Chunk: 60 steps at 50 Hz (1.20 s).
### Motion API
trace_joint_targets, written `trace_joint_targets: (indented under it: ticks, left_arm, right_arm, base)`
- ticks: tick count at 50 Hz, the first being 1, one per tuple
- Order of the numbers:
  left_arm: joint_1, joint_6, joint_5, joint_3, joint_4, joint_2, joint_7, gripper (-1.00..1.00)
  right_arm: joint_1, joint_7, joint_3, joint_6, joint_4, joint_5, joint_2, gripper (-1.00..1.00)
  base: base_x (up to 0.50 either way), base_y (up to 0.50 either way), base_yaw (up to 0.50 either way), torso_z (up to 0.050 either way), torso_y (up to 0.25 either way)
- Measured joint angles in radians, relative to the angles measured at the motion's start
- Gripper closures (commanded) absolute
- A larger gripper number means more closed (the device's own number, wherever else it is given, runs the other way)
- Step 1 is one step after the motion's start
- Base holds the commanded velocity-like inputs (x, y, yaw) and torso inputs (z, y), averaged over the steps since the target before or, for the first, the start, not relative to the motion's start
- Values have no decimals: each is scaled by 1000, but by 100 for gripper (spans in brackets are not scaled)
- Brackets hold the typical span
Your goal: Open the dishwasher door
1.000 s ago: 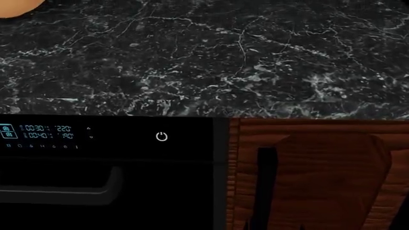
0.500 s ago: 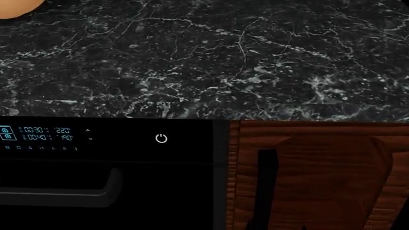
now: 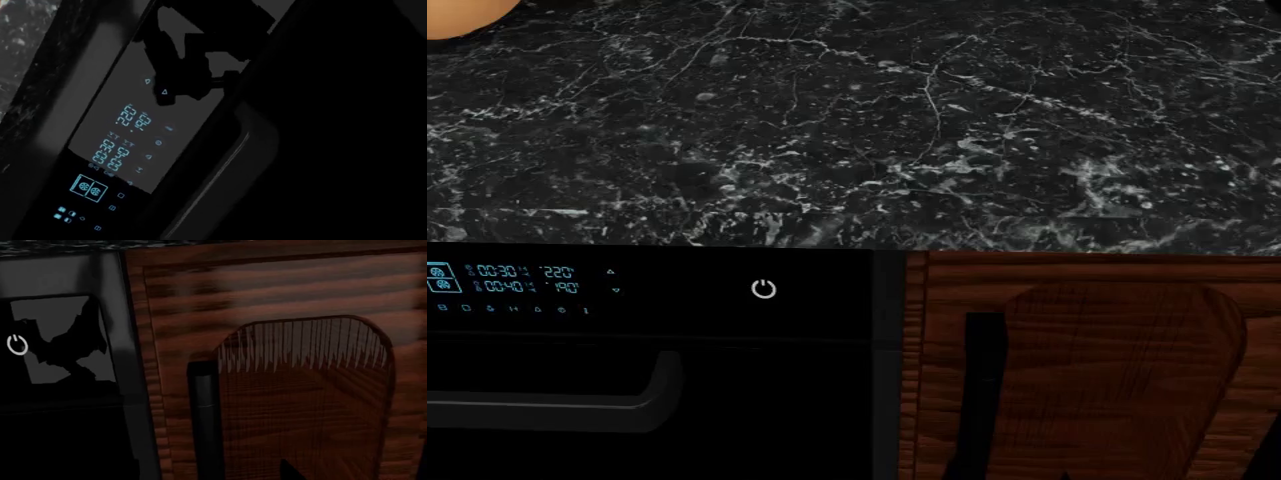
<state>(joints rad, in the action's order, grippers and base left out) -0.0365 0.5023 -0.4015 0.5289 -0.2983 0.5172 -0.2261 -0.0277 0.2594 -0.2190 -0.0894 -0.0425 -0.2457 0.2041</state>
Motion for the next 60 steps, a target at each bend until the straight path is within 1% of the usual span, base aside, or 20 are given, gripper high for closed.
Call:
trace_joint_targets:
  ticks: [8,18,35,60]
  left_arm:
    - [-42,30,-87,65,28,41,34,-100]
    - [-99,14,-143,127,107,59,54,-100]
    - [-182,-44,-173,186,242,48,59,-100]
    - [-299,-111,-178,223,404,24,72,-100]
  right_arm:
    - [-4,4,0,-5,-1,-5,3,-100]
    - [-2,10,-2,-7,0,-10,7,-100]
    - [1,20,-5,-8,1,-17,13,-100]
    - [0,36,-9,-12,0,-27,25,-100]
  base:
    - [0,0,0,0,0]
    - [0,0,0,0,0]
    - [0,0,0,0,0]
    - [0,0,0,0,0]
